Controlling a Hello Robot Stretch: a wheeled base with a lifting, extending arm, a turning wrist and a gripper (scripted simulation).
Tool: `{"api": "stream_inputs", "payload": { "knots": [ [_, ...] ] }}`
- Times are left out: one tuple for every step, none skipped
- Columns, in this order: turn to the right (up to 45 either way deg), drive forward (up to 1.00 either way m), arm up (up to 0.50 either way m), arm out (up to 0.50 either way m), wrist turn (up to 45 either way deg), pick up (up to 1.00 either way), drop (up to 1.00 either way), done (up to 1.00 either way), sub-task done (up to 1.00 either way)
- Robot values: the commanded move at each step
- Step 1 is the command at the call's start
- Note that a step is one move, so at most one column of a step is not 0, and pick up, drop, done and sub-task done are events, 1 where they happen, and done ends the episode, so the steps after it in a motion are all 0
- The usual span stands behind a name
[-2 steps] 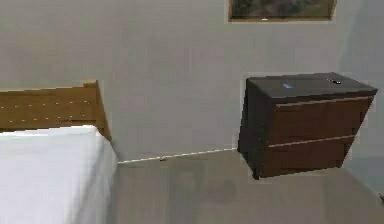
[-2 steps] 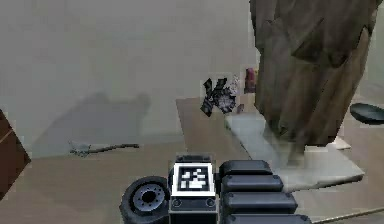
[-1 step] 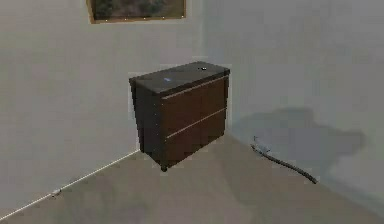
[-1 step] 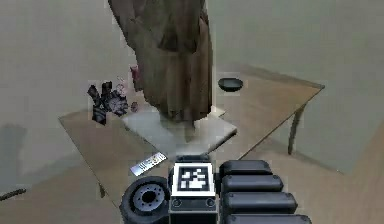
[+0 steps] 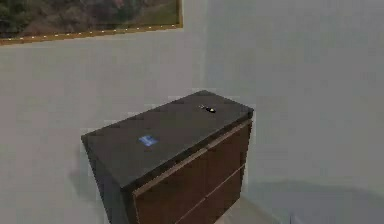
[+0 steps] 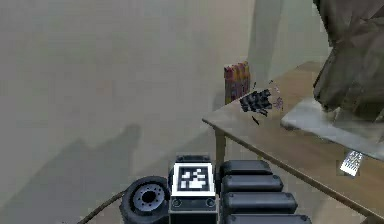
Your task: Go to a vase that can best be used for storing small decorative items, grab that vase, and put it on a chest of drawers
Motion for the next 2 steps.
{"api": "stream_inputs", "payload": {
  "knots": [
    [-42.0, 0.00, 0.00, 0.00, 0.0, 0.00, 0.00, 0.00, 0.00],
    [42.0, 0.00, 0.00, 0.00, 0.0, 0.00, 0.00, 0.00, 0.00]
  ]
}}
